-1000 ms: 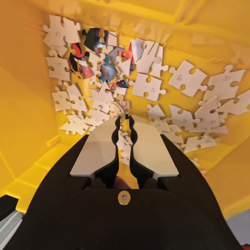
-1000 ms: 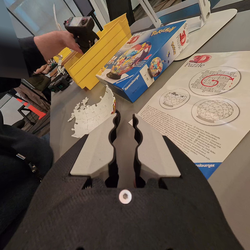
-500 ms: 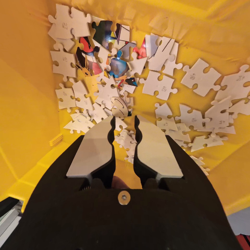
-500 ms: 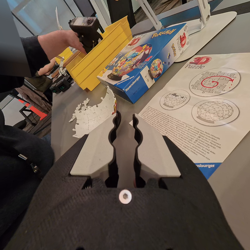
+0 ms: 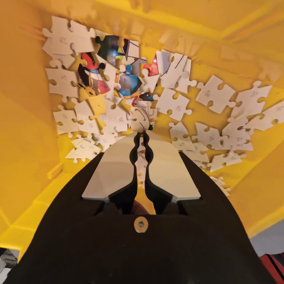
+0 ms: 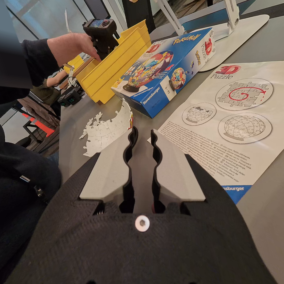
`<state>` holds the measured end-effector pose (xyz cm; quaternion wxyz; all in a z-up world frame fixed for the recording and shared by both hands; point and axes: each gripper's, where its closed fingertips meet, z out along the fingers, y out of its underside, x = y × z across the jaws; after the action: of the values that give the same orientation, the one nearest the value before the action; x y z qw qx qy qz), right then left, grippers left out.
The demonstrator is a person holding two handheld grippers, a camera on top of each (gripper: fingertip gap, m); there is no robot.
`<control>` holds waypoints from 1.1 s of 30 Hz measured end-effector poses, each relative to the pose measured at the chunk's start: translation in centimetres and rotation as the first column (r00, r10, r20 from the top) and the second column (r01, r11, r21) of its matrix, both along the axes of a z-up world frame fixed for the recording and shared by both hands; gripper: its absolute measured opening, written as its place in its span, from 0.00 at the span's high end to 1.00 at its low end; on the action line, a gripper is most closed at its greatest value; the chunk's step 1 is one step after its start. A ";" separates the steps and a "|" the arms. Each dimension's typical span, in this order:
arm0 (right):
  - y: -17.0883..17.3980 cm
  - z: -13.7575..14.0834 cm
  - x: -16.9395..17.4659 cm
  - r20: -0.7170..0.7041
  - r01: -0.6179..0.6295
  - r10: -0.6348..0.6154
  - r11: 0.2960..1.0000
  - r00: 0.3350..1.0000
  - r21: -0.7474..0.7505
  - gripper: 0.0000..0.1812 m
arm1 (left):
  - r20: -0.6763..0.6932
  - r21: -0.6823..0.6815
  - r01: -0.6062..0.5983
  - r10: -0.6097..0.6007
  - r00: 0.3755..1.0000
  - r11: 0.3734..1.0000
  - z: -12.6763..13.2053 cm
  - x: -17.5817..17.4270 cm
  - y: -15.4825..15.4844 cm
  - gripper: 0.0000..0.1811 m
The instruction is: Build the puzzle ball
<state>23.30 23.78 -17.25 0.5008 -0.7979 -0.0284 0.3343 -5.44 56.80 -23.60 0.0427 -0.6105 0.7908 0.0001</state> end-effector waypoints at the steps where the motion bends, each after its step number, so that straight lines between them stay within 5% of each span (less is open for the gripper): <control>1: 0.0 0.0 0.0 -0.001 0.001 -0.001 1.000 1.000 0.001 0.89 | 0.007 0.005 0.005 -0.005 1.000 1.000 0.0 0.1 0.0 0.98; 11: 0.0 0.1 0.1 -0.006 0.001 -0.001 1.000 1.000 0.005 0.89 | 0.066 0.026 -0.007 0.005 0.998 1.000 0.8 0.3 -0.7 0.97; 13: 0.0 0.1 0.1 -0.006 0.001 -0.001 1.000 1.000 0.004 0.89 | 0.093 0.014 0.001 -0.003 0.996 1.000 1.4 0.7 -1.3 0.89; 20: 0.0 0.1 0.1 -0.003 0.002 -0.002 1.000 1.000 0.003 0.89 | 0.085 0.099 0.166 -0.175 0.981 0.981 0.7 1.6 -1.8 0.81; 27: 0.0 0.1 0.1 -0.005 0.001 -0.001 1.000 1.000 0.005 0.89 | 0.075 0.098 0.198 -0.206 0.976 0.975 0.3 2.3 -1.9 0.89; 33: -0.1 0.2 0.1 -0.009 0.001 -0.001 1.000 1.000 0.011 0.89 | 0.167 0.003 0.072 -0.072 0.983 0.997 1.5 2.6 -1.6 0.97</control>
<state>23.39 23.71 -17.01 0.5055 -0.7935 -0.0277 0.3376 -2.86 55.19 -22.12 0.1082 -0.5795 0.8060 -0.0538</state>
